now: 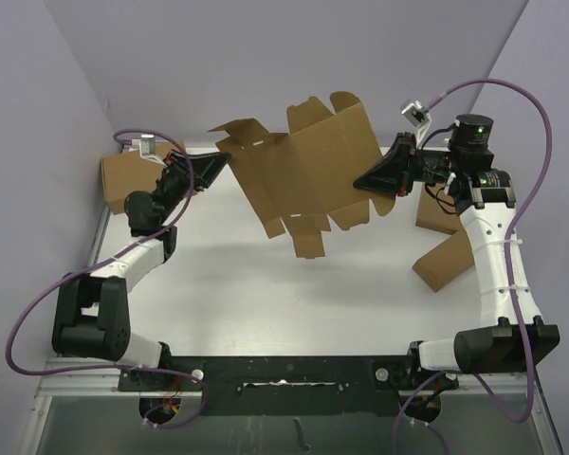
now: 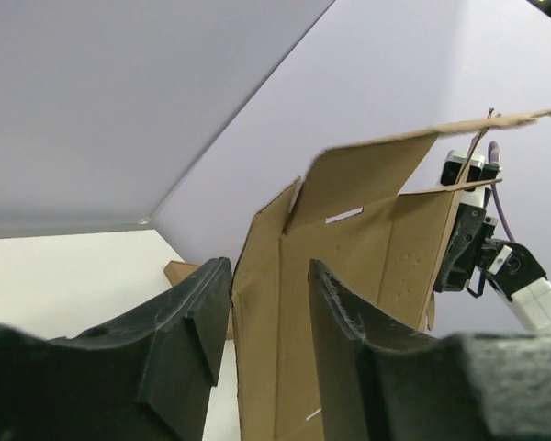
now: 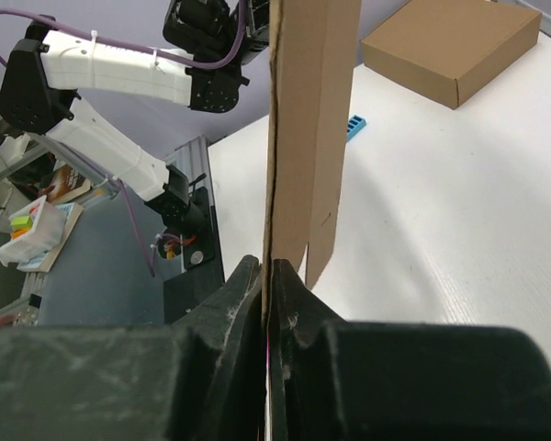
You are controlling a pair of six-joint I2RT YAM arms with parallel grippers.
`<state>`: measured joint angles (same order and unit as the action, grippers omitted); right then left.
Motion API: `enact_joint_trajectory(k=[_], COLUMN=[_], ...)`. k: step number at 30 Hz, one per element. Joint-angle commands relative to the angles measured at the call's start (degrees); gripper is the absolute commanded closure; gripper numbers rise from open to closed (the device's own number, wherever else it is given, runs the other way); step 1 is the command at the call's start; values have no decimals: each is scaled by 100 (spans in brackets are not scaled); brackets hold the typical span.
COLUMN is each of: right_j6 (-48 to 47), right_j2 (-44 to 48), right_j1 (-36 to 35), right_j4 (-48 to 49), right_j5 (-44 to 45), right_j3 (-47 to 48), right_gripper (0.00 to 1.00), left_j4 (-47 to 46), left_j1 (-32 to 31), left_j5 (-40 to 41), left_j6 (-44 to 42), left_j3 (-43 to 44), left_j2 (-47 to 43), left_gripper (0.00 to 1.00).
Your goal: Fold the paper box
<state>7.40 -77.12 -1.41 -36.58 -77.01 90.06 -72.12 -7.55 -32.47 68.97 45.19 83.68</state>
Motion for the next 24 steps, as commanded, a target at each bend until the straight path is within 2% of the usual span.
enact_joint_trajectory(k=[1, 5, 7, 10, 12, 14, 19, 24], right_j6=[408, 623, 720, 1052, 1361, 1708, 2505, 2622], right_j2=[81, 117, 118, 105, 117, 134, 206, 241], right_j1=[53, 53, 53, 57, 53, 51, 55, 53], right_j4=[541, 709, 747, 1015, 1324, 1707, 2572, 2719], right_j5=[-246, -328, -373, -488, -564, -618, -724, -736], right_j3=[-21, 79, 194, 305, 319, 267, 113, 35], right_gripper=[100, 100, 100, 100, 100, 100, 100, 100], left_j4=[-310, -556, -544, -492, -516, -410, -187, -489], left_j1=[-86, 289, 595, 950, 992, 941, 477, -41], left_j5=[-64, -144, -19, -45, -76, -202, -581, -790], left_j6=[-108, -75, -85, -91, -148, -274, -612, -708], left_j3=[19, -545, -916, -1218, -1246, -1140, -671, -211], left_j2=[-394, -502, -618, -633, -557, -419, 137, 612], left_gripper=[56, 45, 42, 43, 49, 54, 58, 59])
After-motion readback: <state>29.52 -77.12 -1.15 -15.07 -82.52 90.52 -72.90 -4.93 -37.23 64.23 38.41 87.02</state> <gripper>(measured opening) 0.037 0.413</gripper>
